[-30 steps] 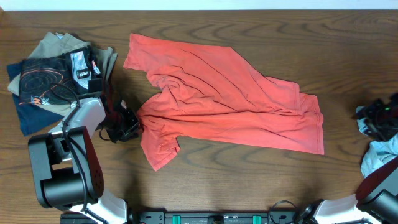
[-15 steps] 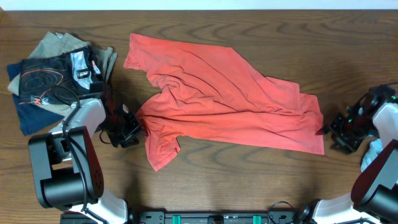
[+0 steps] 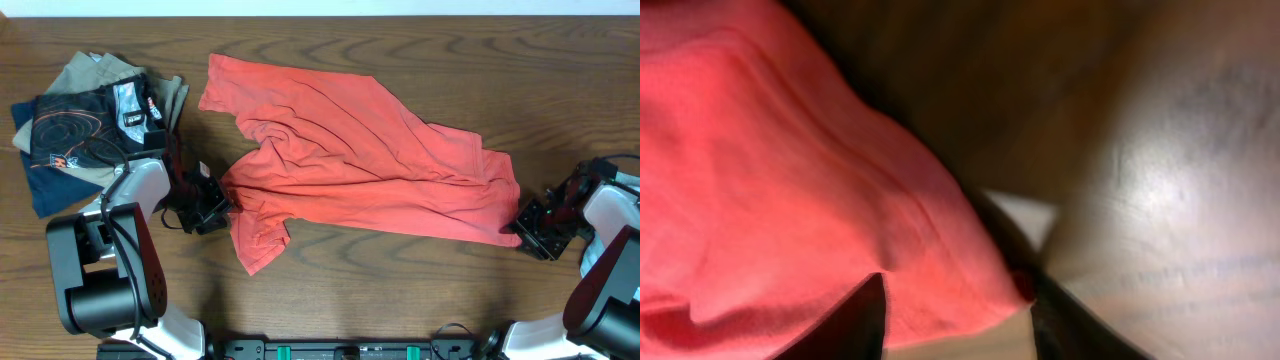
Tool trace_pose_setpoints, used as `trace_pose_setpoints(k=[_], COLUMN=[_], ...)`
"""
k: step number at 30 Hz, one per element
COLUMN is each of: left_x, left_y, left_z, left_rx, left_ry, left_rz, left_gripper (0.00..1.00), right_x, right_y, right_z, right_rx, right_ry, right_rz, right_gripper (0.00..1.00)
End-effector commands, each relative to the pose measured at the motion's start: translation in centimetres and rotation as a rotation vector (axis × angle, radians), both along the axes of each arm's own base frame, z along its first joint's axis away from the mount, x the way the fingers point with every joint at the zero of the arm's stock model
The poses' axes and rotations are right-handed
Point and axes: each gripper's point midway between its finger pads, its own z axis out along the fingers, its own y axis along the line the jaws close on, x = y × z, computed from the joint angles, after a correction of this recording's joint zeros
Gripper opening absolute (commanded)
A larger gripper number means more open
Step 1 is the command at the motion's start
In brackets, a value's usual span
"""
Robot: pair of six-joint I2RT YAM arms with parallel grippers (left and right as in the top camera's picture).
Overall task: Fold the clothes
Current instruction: 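Grasp the shirt's near corners with left and right grippers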
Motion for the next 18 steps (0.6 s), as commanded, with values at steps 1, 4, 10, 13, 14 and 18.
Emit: trace_pose_setpoints(k=[1, 4, 10, 13, 14, 18], left_x=[-0.67, -0.67, -0.58, -0.58, -0.52, -0.34], left_y=[-0.05, -0.05, -0.03, -0.03, -0.02, 0.0], left_z=[-0.63, -0.63, -0.64, -0.63, -0.64, -0.66], left_rx=[-0.004, -0.004, -0.004, -0.004, -0.003, -0.002], left_ry=[0.016, 0.016, 0.012, 0.012, 0.009, 0.001], left_rz=[-0.019, -0.019, -0.019, -0.02, -0.02, -0.02], left_gripper=[0.46, 0.47, 0.55, 0.64, 0.65, 0.66], right_x=[-0.58, -0.25, -0.37, -0.36, -0.33, -0.33], right_y=[0.7, 0.56, 0.6, 0.6, 0.59, 0.58], right_z=[-1.48, -1.51, -1.5, -1.5, -1.5, -1.5], right_rx=[0.005, -0.001, 0.001, 0.001, 0.0, 0.0], right_ry=[0.02, 0.006, 0.011, 0.011, 0.009, 0.01], right_rz=[-0.005, -0.006, -0.005, -0.005, -0.005, -0.004], right_gripper=[0.24, 0.01, 0.01, 0.01, 0.01, 0.01])
